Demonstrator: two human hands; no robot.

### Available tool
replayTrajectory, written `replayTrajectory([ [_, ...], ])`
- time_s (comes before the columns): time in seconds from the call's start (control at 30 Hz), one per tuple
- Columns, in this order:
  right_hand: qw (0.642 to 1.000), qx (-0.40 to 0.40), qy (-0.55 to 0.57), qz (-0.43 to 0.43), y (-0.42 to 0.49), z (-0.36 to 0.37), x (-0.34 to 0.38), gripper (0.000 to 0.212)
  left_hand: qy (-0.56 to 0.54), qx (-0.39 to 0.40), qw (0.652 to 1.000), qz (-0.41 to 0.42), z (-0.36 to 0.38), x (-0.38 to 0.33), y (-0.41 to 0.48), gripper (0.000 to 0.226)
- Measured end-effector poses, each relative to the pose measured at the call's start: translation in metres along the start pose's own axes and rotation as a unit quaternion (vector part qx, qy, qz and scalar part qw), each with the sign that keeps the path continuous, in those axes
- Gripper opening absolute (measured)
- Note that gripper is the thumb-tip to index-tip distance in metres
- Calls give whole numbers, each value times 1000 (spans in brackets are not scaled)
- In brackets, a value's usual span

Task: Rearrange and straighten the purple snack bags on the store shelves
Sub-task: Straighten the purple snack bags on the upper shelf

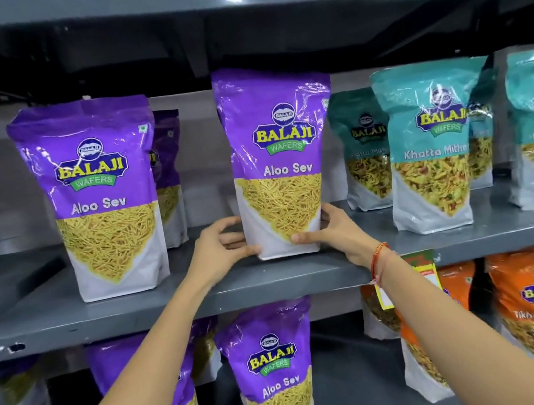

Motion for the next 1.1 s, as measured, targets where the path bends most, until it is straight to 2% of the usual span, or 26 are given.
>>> replayTrajectory([
  [0.13,998,49,-35,16,-2,-19,-3,56,6,64,998,-27,9,2,1,58],
  [0.23,997,62,-40,21,-1,-27,-5,66,-18,114,992,-55,13,7,1,56],
  [0.33,997,61,-39,17,0,-28,-7,77,-31,82,992,-87,10,12,3,48],
  [0.4,998,58,-30,14,2,-29,-10,82,-35,72,992,-100,9,14,4,52],
  [0.47,998,57,-23,10,3,-30,-11,83,-13,117,988,-100,14,13,3,59],
  [0.57,998,43,-43,4,4,-28,-13,91,42,183,979,-83,23,10,0,50],
  [0.67,997,32,-68,1,4,-28,-14,99,53,172,981,-72,23,10,3,51],
  [0.9,996,41,-81,-2,-2,-25,-7,90,99,176,977,-68,21,10,0,47],
  [0.97,993,7,-112,-25,-9,-23,2,83,149,143,977,-51,20,3,-4,56],
  [1.03,987,-72,-114,-91,-23,-22,16,68,185,44,982,-6,17,-9,-12,60],
  [1.1,969,-166,-93,-155,-48,-16,27,57,143,-63,987,48,13,-23,-32,49],
])
Point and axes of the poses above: each hand's wrist, its own y-axis towards the middle knuckle, its own z-axis out of the palm, x = y × z, the point moved 4 cm from there along y, towards the middle knuckle, and after that the axes turned 1 degree about y, right-handed, at the moved point
